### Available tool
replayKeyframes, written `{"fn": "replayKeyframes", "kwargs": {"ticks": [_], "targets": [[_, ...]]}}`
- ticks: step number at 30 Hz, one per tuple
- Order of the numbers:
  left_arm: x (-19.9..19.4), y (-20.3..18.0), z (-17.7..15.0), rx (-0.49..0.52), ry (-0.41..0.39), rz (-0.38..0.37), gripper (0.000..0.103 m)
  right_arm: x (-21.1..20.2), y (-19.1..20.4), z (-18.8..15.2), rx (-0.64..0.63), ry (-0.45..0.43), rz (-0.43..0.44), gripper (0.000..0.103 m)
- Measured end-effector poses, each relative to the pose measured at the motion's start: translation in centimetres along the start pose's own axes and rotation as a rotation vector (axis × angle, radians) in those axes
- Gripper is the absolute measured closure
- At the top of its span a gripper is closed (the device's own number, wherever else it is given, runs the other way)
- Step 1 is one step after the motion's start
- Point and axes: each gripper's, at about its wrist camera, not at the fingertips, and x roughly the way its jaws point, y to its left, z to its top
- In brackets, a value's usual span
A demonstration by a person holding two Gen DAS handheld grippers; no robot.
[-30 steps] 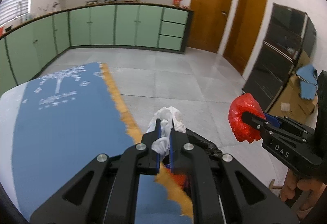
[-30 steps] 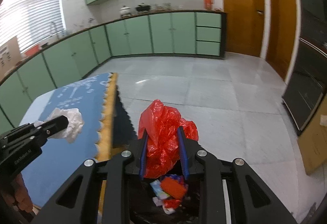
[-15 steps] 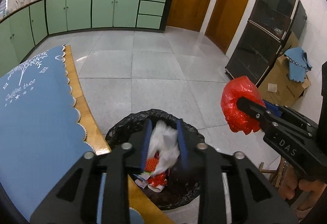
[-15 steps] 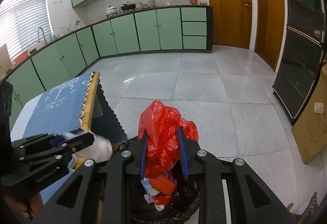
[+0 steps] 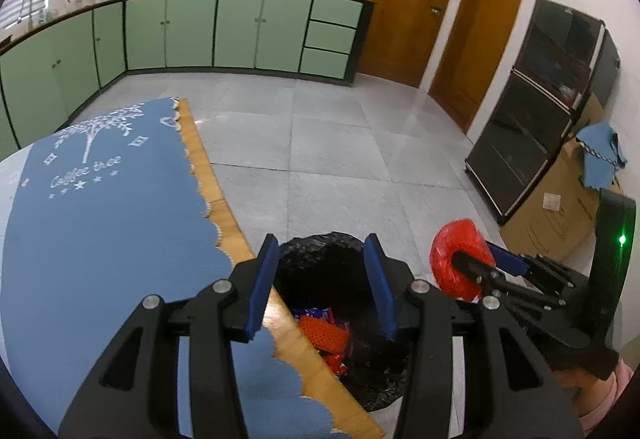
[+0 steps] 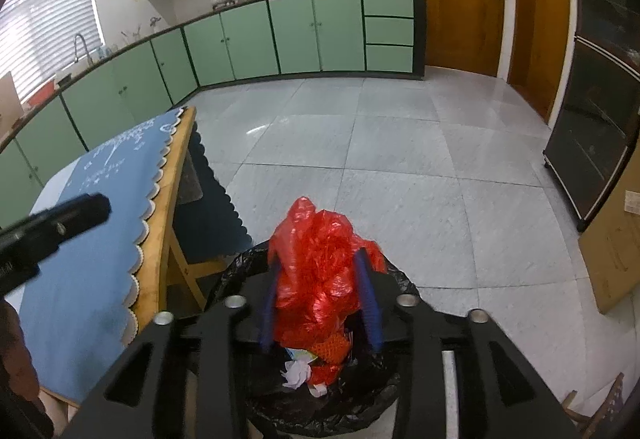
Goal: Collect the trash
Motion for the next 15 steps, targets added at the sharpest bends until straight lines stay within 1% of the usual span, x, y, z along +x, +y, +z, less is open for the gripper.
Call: {"fn": "replayKeyframes", "kwargs": {"ticks": [2, 4, 6, 9, 11, 12, 13, 14, 15], "targets": [[-0.3, 0.1, 0.1, -0.004, -0.006, 0.005, 0.059, -0.2, 0.2, 0.1, -0.005, -0.005, 0.001, 0.056], [-0.6, 0.2, 0.2, -0.005, -0.014, 0.008, 0.059, -0.4, 0.4, 0.3, -0.006, -0.014, -0.001, 0.047], [-1.0, 0.1, 0.2, 0.001, -0.024, 0.016, 0.058, -0.9, 0.5, 0.4, -0.009, -0.029, -0.01, 0.04], [-1.5, 0.2, 0.2, 0.003, -0.034, 0.024, 0.056, -1.8, 0.6, 0.9, -0.014, -0.051, -0.014, 0.039], [-1.9, 0.5, 0.3, 0.002, -0.037, 0.036, 0.052, -2.3, 0.9, 1.2, -0.016, -0.066, -0.017, 0.035], [-2.3, 0.7, 0.3, 0.0, -0.042, 0.046, 0.051, -2.6, 1.1, 1.5, -0.019, -0.074, -0.019, 0.03], [-2.6, 1.0, 0.3, -0.005, -0.048, 0.056, 0.047, -3.0, 1.3, 1.7, -0.022, -0.082, -0.019, 0.025], [-3.1, 1.4, 0.3, -0.015, -0.053, 0.066, 0.044, -3.2, 1.5, 2.0, -0.023, -0.087, -0.019, 0.021], [-3.4, 1.7, 0.4, -0.025, -0.057, 0.071, 0.043, -3.5, 1.7, 2.2, -0.025, -0.096, -0.02, 0.017]]}}
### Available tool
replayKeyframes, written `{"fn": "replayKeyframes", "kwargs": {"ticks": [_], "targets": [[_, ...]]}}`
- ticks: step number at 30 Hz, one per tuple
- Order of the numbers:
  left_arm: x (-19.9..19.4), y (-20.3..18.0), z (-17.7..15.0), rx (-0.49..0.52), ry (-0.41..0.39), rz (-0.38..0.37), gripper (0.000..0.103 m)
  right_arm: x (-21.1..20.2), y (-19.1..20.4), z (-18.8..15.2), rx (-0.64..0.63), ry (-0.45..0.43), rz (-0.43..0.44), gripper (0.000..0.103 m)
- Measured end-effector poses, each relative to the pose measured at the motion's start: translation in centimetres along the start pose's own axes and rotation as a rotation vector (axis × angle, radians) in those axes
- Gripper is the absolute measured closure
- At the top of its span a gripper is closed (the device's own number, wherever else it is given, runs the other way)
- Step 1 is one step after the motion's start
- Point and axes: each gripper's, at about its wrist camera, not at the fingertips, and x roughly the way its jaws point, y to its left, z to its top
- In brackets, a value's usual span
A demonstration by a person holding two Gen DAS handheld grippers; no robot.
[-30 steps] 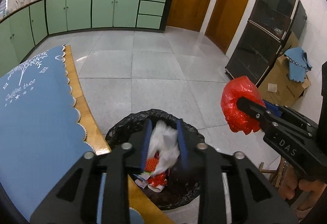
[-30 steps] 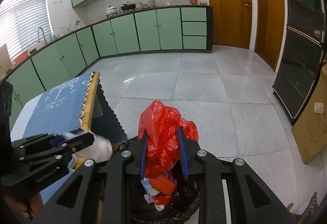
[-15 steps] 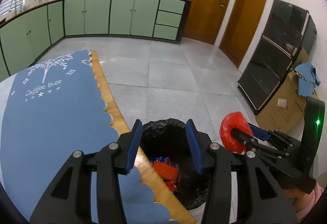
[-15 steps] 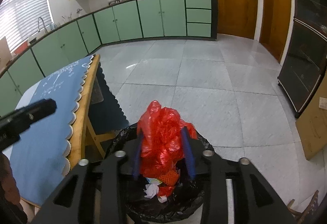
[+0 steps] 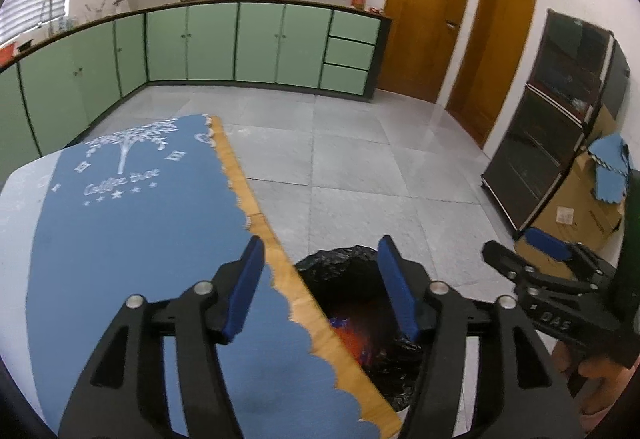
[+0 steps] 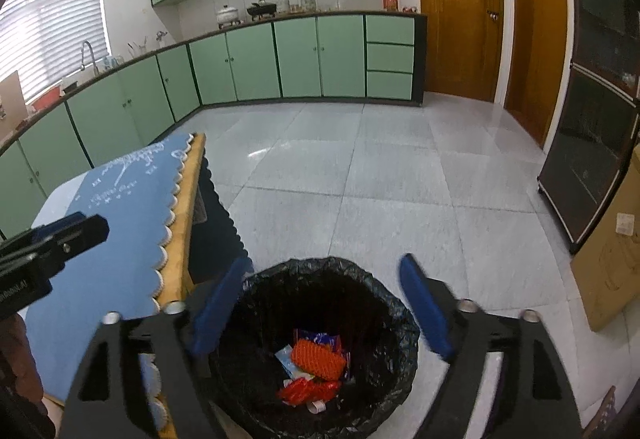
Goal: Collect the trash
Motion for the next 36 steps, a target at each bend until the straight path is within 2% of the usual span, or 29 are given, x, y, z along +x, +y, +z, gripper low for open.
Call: {"fn": "replayKeyframes", "kwargs": {"ticks": [3, 8, 13, 25, 36], "targets": [[-1.1, 1.0, 0.2, -0.025, -0.014, 0.023, 0.036, -0.9, 0.6, 0.7, -0.006, -0.018, 0.008, 0.007], [-3.6, 2.0, 0.2, -0.037, -0.035, 0.073, 0.023, -2.8, 2.0, 1.6, -0.004, -0.036, 0.058, 0.006], [-5.6, 2.2, 0.2, -0.033, -0.038, 0.104, 0.018, -5.0, 3.3, 2.1, -0.025, -0.047, 0.073, 0.006], [-9.9, 0.2, 0.0, 0.029, -0.07, 0.119, 0.015, -10.7, 5.1, 2.4, -0.066, -0.096, 0.082, 0.006], [-11.7, -0.6, 0.0, 0.042, -0.098, 0.105, 0.014, -12.5, 4.9, 2.2, -0.039, -0.12, 0.089, 0.006]]}}
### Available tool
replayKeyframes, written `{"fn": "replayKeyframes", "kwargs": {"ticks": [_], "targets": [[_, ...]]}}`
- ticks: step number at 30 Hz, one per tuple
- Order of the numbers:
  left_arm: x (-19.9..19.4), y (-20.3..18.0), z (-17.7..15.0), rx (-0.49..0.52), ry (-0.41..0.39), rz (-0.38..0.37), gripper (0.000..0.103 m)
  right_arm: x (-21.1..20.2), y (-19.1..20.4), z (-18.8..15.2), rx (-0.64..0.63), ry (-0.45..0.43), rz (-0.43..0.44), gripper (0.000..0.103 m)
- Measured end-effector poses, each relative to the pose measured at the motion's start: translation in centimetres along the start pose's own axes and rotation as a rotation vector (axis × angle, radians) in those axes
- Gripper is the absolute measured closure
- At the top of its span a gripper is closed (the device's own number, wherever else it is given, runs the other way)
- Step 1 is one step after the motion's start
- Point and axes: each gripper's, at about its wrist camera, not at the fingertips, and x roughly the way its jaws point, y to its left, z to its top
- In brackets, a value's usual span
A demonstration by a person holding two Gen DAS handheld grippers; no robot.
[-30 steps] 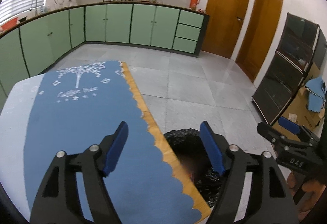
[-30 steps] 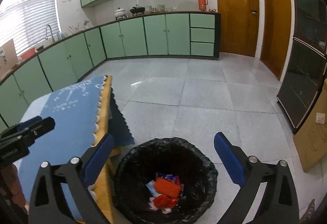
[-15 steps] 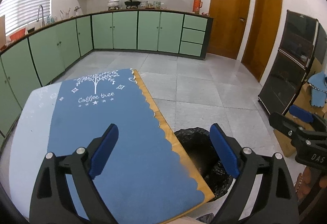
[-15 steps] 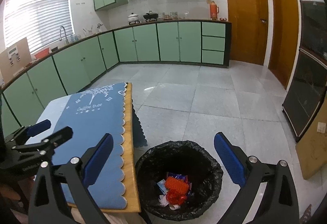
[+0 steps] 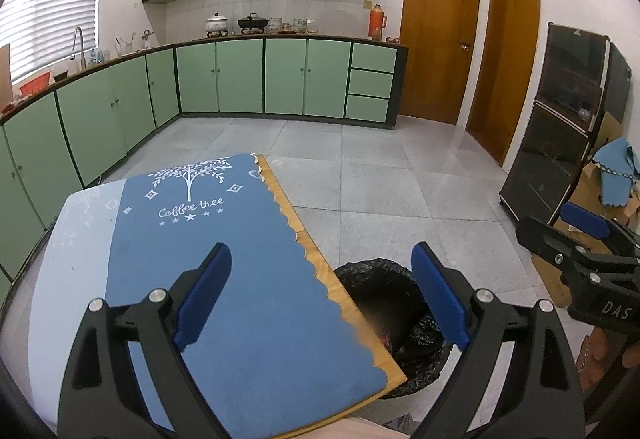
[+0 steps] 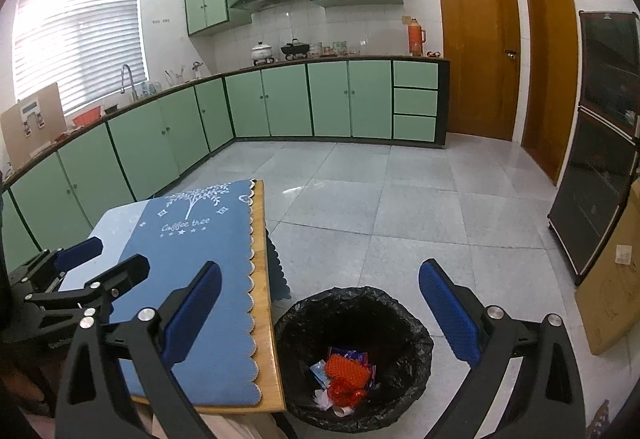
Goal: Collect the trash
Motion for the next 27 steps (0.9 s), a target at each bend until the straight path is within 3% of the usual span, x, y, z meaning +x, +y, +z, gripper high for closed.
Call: {"fn": "replayKeyframes", "kwargs": {"ticks": [27], "targets": [[-0.5, 0.47, 0.0, -0.023, -0.022, 0.004, 0.014, -0.2, -0.1, -0.01, 0.0, -0.015, 0.009, 0.006]]}}
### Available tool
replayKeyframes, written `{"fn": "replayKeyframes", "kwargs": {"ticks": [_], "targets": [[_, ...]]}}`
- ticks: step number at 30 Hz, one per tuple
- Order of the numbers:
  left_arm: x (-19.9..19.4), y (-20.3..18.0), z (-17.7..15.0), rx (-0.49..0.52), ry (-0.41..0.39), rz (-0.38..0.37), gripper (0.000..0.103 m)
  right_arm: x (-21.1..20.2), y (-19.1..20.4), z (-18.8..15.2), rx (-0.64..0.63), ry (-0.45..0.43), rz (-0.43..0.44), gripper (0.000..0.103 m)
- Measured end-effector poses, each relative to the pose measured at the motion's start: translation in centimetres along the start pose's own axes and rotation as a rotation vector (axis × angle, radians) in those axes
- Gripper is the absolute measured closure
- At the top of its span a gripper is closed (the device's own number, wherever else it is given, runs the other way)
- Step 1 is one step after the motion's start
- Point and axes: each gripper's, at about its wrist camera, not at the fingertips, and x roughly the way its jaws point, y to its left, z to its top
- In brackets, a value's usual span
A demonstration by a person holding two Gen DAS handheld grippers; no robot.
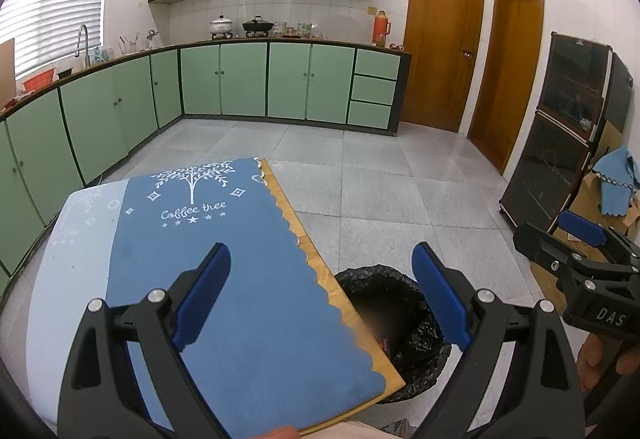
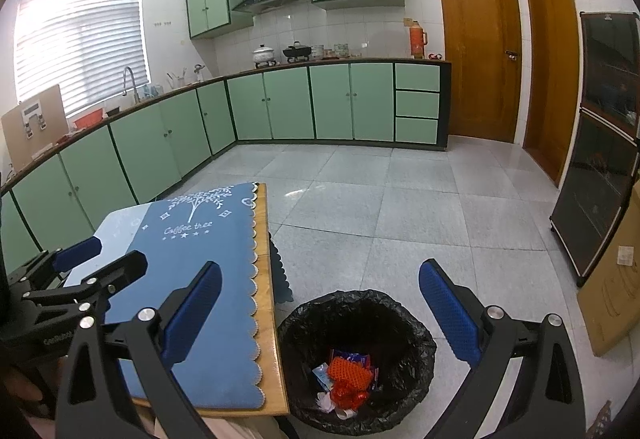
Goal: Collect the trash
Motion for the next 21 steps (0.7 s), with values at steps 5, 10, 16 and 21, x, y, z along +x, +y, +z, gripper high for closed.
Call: {"fn": "replayKeyframes", "kwargs": {"ticks": [5, 10, 16, 21], "targets": [[-0.15, -0.02, 0.1, -0.002, -0.007, 0.002, 0.014, -0.04, 0.1, 0.01, -0.001, -0.007, -0.002, 0.006], [-0.26, -0.06, 0.09, -0.002, -0.01, 0.002, 0.014, 0.02, 0.19, 0.01, -0.001, -0.009, -0.003, 0.006], [-0.27, -0.04, 0.08, -0.002, -0.011, 0.003, 0.014, 0.09, 0.26, 0.03, -0.005, -0.012, 0.0, 0.006], [-0.31, 0.01, 0.27, -0.004, -0.011, 0.002, 0.014, -0.03, 0.25, 0.11, -0.007, -0.014, 0.0, 0.006]]}}
